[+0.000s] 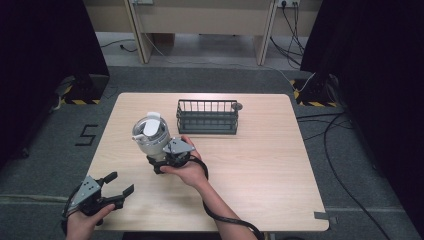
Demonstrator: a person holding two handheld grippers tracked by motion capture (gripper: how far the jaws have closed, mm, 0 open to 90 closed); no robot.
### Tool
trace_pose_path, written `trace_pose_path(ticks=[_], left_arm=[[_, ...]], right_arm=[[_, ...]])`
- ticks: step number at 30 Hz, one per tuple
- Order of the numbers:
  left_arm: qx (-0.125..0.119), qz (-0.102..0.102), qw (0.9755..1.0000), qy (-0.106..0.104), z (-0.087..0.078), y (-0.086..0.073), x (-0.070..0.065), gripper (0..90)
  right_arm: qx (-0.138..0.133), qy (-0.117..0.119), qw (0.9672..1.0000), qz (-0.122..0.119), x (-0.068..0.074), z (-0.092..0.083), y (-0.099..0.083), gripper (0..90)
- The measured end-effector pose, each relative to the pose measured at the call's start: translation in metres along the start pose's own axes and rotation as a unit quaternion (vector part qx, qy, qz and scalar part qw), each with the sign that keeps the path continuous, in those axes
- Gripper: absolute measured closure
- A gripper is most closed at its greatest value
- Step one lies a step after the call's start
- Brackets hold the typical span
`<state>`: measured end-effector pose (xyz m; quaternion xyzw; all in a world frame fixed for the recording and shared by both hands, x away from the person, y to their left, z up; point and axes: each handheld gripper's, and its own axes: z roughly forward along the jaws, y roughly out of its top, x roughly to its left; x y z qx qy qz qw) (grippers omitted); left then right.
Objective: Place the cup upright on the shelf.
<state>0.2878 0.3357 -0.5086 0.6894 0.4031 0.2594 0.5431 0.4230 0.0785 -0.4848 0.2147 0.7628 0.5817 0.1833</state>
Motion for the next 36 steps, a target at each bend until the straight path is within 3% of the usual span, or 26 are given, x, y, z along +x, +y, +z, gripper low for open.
trace_pose_path(ticks=[13,36], left_arm=[[-0.001,0.001,1.0000,0.000,0.000,0.000,-0.001,15.9],[-0.002,0.000,1.0000,0.001,0.000,0.001,-0.002,16.0]], right_arm=[[-0.012,-0.008,0.9998,0.014,-0.003,-0.009,0.010,11.0],[-0.025,-0.029,0.9991,0.016,-0.014,-0.022,0.024,11.0]])
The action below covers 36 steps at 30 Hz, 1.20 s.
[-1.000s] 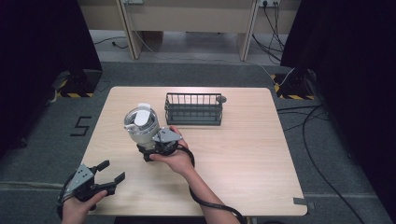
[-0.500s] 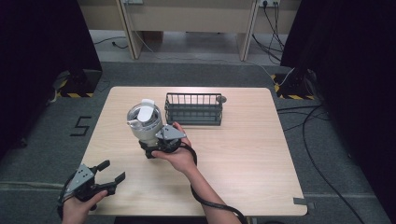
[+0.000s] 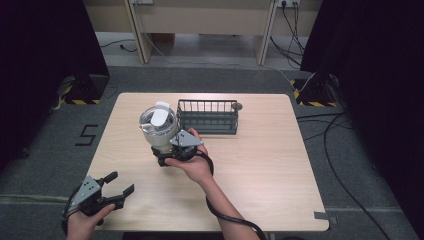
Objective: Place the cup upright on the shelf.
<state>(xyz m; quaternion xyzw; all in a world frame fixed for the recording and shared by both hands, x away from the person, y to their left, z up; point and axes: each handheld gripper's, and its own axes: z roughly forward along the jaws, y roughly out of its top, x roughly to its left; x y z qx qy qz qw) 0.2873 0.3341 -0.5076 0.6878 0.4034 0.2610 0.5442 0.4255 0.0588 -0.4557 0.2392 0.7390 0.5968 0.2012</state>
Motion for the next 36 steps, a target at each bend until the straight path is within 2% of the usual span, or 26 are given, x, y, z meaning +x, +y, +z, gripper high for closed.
trace_pose_path(ticks=[3,4,6,8,15,20,21,22,28,36], left_arm=[[0.000,0.000,1.0000,-0.001,0.000,0.000,0.000,16.1],[0.000,0.000,1.0000,-0.001,0.000,0.000,0.000,16.1],[0.000,-0.001,1.0000,-0.001,0.001,0.000,0.000,16.1],[-0.001,-0.002,1.0000,0.000,0.001,0.000,0.000,16.1],[-0.001,-0.002,1.0000,0.001,0.000,0.000,0.000,16.1],[-0.001,-0.002,1.0000,0.002,0.000,0.000,0.000,16.1],[-0.002,-0.002,1.0000,0.002,0.000,0.000,0.000,16.1],[-0.002,-0.002,1.0000,0.002,0.000,0.000,0.000,16.1],[-0.002,-0.002,1.0000,0.002,0.000,0.000,0.000,16.2],[-0.002,-0.002,1.0000,0.003,0.000,0.000,0.000,16.2]], right_arm=[[0.001,-0.004,0.9999,0.012,-0.001,-0.002,0.001,11.0],[-0.002,-0.004,1.0000,0.005,-0.003,-0.003,0.002,11.0],[-0.001,-0.007,0.9999,0.010,-0.004,-0.004,0.003,11.0],[-0.004,-0.009,0.9999,0.005,-0.007,-0.004,0.003,11.0],[-0.006,-0.016,0.9998,0.012,-0.010,-0.007,0.007,11.0],[-0.009,-0.019,0.9997,0.008,-0.013,-0.009,0.011,11.0],[-0.009,-0.021,0.9996,0.014,-0.013,-0.010,0.012,11.1],[-0.013,-0.024,0.9996,0.008,-0.016,-0.011,0.013,11.0],[-0.016,-0.033,0.9992,0.020,-0.021,-0.015,0.017,11.0],[-0.022,-0.041,0.9988,0.014,-0.028,-0.020,0.022,11.0]])
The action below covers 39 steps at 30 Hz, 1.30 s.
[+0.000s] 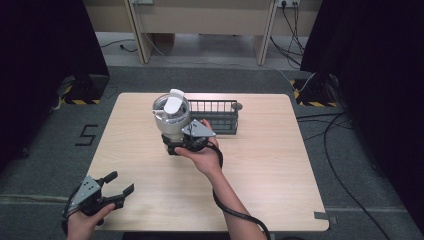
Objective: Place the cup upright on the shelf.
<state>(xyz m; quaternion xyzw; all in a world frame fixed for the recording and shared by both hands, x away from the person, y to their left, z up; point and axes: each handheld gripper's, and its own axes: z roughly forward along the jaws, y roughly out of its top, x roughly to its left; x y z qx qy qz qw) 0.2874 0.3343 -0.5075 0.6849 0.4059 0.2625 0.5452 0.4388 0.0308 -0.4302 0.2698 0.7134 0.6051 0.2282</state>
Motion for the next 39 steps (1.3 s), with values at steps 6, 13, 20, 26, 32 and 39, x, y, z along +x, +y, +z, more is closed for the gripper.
trace_pose_path(ticks=[6,13,20,26,32,39], left_arm=[[-0.001,0.000,1.0000,0.001,0.000,0.000,0.000,16.3],[0.000,-0.001,1.0000,0.001,0.000,0.000,0.000,16.2],[0.000,-0.001,1.0000,0.001,0.000,0.000,0.000,16.3],[0.000,-0.001,1.0000,0.001,0.000,0.000,0.000,16.3],[0.000,-0.001,1.0000,0.001,0.000,0.000,0.000,16.3],[-0.001,-0.001,1.0000,0.002,0.000,0.000,0.000,16.3]], right_arm=[[-0.003,-0.010,0.9999,0.005,-0.006,-0.003,0.003,11.0],[-0.013,-0.020,0.9997,-0.007,-0.015,-0.006,0.006,11.0],[-0.011,-0.031,0.9994,0.009,-0.019,-0.011,0.009,11.0],[-0.016,-0.041,0.9990,0.005,-0.026,-0.015,0.012,11.0],[-0.016,-0.047,0.9987,0.008,-0.031,-0.018,0.014,11.0],[-0.018,-0.054,0.9983,0.011,-0.036,-0.020,0.015,11.0]])
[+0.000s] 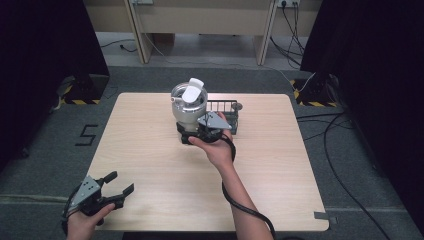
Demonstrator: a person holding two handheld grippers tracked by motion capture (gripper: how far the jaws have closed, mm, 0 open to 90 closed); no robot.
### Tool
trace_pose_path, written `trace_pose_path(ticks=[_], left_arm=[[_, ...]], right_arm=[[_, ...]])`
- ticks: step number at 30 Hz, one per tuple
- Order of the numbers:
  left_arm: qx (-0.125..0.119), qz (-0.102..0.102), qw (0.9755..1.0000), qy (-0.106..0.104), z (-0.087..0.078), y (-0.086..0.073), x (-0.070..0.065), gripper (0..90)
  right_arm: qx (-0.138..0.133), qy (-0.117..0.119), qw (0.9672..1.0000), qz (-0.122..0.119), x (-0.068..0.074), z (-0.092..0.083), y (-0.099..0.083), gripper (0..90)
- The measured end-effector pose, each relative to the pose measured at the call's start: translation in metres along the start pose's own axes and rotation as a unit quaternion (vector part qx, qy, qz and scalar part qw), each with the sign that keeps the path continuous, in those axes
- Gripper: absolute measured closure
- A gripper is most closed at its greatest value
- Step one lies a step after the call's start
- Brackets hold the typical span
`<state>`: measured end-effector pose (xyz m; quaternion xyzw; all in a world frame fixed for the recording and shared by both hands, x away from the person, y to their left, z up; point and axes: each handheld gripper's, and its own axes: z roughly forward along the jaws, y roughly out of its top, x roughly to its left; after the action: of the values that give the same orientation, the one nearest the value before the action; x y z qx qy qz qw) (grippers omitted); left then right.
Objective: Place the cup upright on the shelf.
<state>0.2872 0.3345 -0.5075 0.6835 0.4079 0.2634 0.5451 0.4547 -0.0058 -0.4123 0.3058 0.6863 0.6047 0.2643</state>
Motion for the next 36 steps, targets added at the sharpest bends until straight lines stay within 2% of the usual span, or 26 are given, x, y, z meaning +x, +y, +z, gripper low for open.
trace_pose_path(ticks=[36], left_arm=[[0.000,-0.001,1.0000,0.001,0.000,0.000,0.000,16.4]], right_arm=[[-0.012,-0.036,0.9992,0.012,-0.026,-0.007,0.013,11.0]])
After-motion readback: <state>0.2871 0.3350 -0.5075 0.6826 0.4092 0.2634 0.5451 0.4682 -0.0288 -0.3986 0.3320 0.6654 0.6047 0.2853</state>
